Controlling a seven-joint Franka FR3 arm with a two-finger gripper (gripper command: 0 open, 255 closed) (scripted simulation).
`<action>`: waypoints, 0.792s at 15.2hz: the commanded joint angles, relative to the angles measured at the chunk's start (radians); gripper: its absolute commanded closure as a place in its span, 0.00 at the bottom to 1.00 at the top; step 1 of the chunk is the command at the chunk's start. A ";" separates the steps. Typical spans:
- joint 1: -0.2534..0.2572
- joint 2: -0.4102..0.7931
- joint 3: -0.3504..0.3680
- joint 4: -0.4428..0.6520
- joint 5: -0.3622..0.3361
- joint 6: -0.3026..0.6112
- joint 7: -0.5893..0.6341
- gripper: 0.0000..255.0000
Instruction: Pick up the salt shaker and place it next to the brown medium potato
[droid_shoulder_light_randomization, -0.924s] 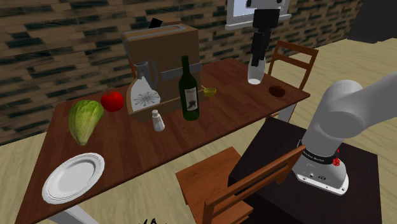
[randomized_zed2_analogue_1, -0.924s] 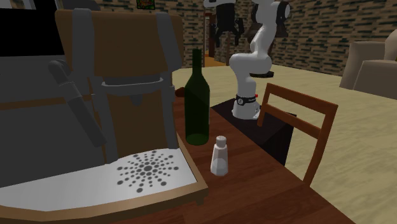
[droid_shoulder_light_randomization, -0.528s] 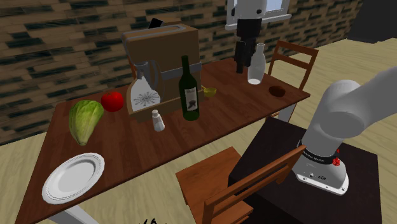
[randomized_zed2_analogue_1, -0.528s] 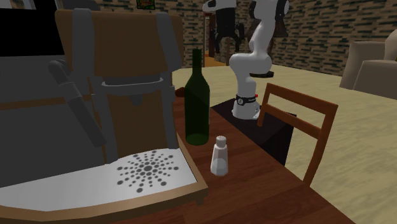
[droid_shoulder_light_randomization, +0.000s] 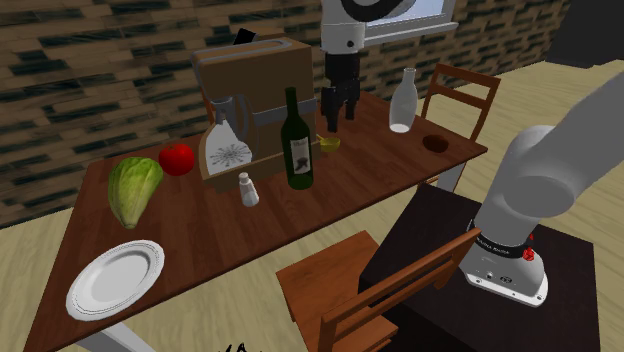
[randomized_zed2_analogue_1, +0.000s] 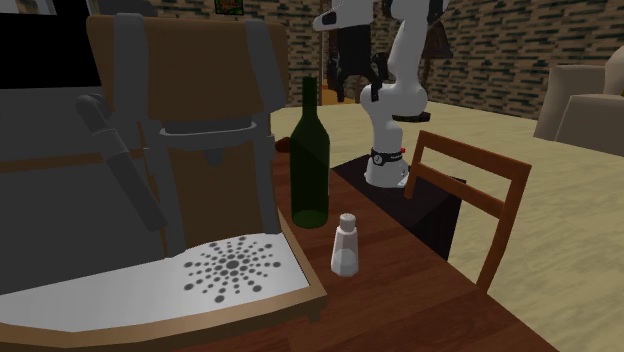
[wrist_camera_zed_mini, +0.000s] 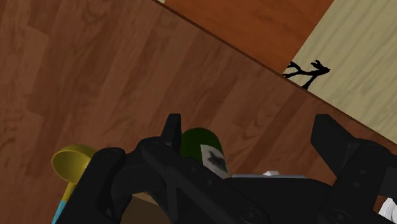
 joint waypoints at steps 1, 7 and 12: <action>0.001 0.083 0.021 0.047 -0.004 0.034 0.025 0.00; 0.013 0.319 0.077 0.204 -0.038 0.102 0.116 0.00; 0.037 0.524 0.106 0.372 -0.090 0.126 0.196 0.00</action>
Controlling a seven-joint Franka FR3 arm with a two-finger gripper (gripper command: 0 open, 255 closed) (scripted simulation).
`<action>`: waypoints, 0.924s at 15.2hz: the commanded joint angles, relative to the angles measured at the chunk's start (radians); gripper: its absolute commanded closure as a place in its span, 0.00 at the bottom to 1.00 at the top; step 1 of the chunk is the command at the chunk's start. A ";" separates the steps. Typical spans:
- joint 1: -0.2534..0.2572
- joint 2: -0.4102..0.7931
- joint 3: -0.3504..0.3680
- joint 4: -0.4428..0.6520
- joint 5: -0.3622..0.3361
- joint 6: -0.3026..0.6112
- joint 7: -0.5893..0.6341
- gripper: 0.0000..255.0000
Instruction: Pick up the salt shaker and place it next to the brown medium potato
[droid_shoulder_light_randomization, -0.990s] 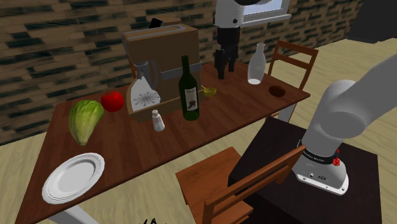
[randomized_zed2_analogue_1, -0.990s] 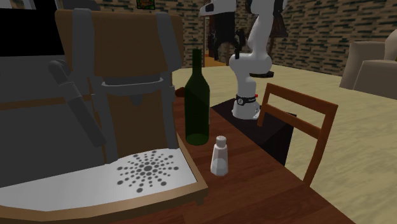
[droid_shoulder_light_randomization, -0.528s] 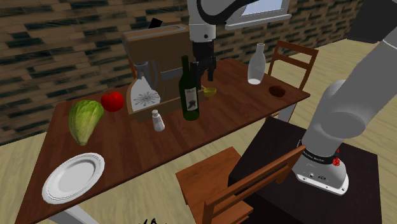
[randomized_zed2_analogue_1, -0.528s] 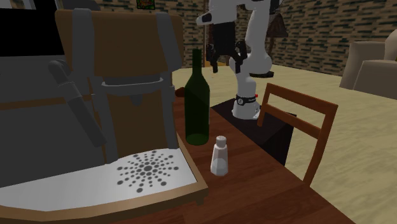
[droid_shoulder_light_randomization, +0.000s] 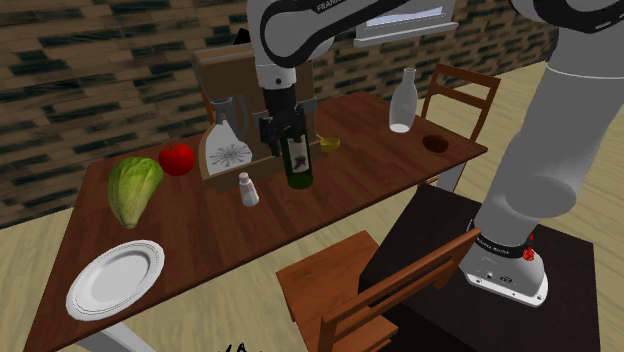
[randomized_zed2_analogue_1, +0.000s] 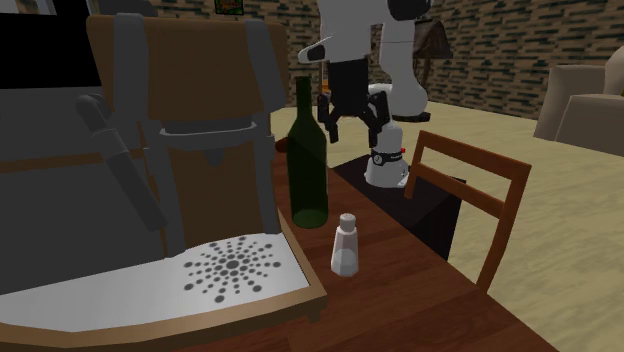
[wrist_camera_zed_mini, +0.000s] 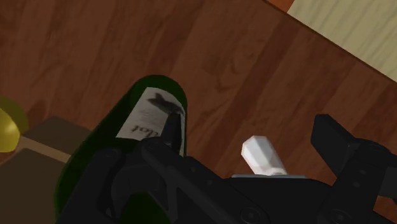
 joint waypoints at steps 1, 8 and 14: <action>0.014 0.089 0.010 0.083 -0.024 0.000 0.036 0.00; 0.086 0.398 0.006 0.411 -0.104 -0.042 0.128 0.00; 0.150 0.520 -0.043 0.529 -0.107 -0.042 0.140 0.00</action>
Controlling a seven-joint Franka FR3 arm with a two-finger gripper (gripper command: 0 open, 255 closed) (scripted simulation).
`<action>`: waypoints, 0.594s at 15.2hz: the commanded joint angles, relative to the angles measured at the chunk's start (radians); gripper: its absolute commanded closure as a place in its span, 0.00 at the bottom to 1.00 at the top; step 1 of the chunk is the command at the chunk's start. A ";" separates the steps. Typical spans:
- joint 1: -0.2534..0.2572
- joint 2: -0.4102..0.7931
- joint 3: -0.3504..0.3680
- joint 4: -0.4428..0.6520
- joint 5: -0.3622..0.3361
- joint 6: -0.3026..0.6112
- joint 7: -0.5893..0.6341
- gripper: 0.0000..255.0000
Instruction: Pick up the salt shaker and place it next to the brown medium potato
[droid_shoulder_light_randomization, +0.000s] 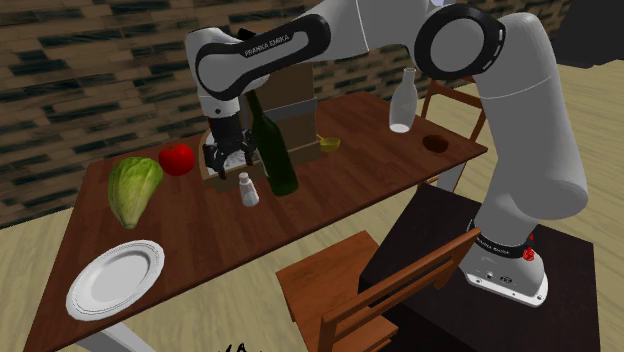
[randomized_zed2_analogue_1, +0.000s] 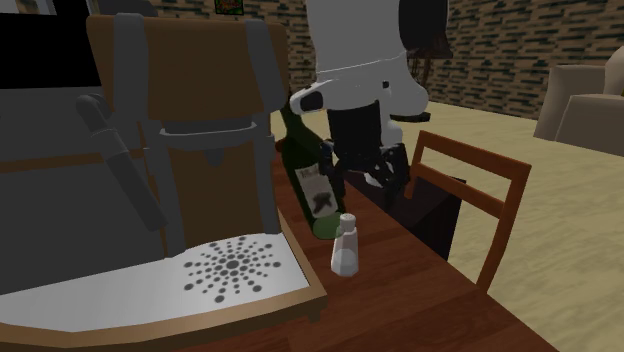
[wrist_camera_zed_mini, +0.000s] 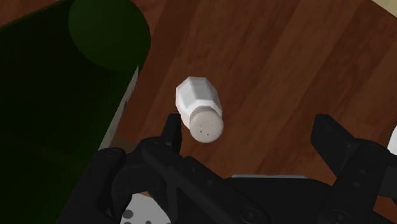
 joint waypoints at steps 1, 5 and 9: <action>-0.002 0.022 -0.025 -0.032 -0.042 0.028 -0.005 0.00; 0.007 0.028 -0.035 -0.070 -0.038 0.072 -0.007 0.00; 0.007 0.028 -0.035 -0.070 -0.038 0.072 -0.007 0.00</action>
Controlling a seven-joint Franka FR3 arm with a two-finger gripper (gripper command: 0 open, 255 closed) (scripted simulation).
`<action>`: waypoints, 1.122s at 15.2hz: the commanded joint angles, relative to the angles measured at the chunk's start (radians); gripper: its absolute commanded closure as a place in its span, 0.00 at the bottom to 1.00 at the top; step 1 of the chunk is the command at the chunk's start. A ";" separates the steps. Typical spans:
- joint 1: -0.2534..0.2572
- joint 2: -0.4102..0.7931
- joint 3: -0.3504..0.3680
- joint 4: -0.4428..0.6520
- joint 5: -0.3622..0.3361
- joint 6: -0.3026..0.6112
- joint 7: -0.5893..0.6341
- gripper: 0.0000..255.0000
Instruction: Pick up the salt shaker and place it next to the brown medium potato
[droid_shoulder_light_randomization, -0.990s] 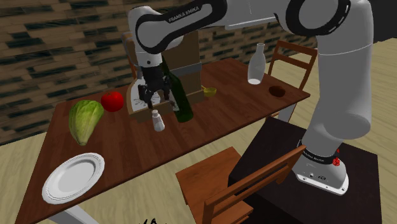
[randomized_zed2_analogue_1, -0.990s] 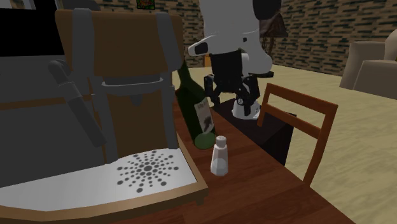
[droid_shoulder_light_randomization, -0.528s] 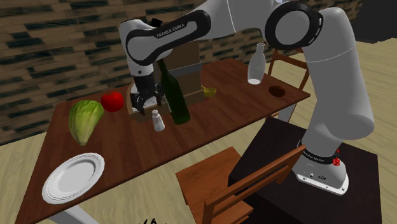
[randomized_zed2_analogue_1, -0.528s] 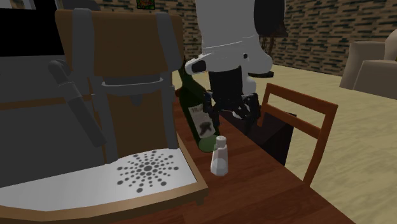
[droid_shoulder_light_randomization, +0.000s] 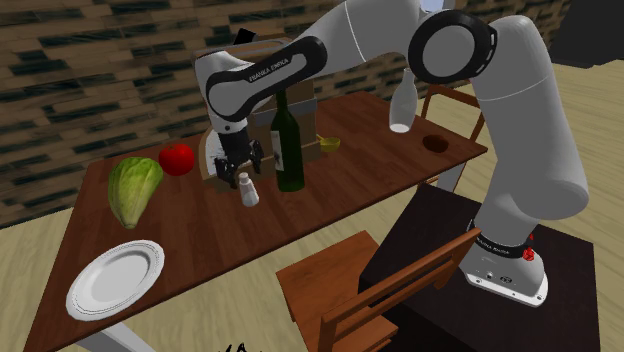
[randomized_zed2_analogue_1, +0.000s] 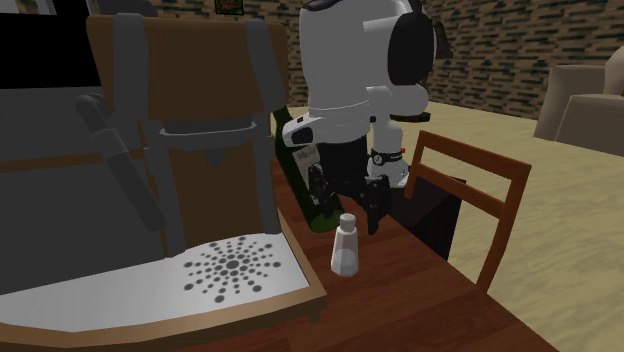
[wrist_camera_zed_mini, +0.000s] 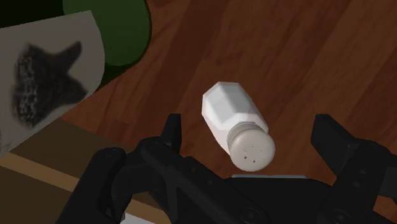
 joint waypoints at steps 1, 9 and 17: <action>0.000 0.001 -0.001 0.000 -0.001 0.000 0.000 0.00; 0.000 0.001 -0.001 0.000 -0.001 0.000 0.000 1.00; 0.000 -0.014 0.001 0.031 0.001 -0.045 0.003 1.00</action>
